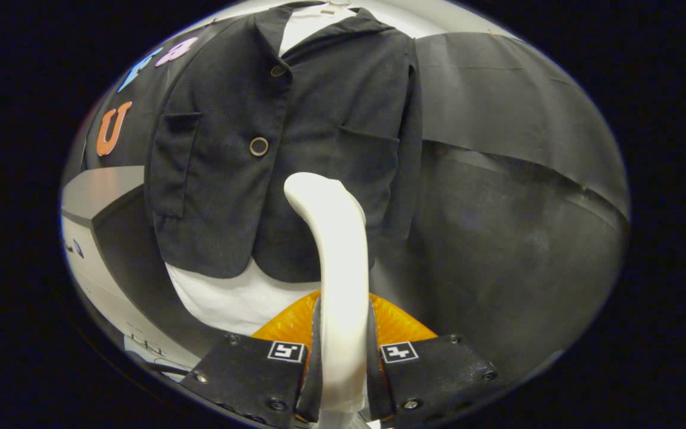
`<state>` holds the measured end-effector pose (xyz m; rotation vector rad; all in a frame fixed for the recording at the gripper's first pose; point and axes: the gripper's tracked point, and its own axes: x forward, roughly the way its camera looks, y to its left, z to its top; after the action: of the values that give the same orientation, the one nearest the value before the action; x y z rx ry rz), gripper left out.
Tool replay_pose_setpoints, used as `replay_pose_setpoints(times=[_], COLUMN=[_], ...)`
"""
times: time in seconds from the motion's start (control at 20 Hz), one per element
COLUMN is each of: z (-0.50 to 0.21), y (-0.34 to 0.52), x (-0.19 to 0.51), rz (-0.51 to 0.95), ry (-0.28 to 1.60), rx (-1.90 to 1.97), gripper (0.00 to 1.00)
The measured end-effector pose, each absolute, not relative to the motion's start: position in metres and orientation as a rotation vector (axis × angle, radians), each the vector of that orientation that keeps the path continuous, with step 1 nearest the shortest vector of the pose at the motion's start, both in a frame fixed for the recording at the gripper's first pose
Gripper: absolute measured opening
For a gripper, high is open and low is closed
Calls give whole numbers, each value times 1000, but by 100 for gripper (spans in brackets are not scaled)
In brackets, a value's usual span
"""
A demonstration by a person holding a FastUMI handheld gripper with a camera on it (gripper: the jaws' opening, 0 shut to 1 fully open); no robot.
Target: Iron the clothes twice with a garment steamer, once on the left side and once on the right side.
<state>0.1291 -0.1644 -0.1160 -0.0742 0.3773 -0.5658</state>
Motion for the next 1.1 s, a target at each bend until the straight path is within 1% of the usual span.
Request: replay_pose_setpoints(times=[0.2, 0.45, 1.1], z=[-139, -139, -144], y=[-160, -156, -154], x=[124, 121, 121], rz=[-546, -503, -438], ry=[452, 522, 555], rx=[-91, -86, -95], gripper=[34, 33, 34])
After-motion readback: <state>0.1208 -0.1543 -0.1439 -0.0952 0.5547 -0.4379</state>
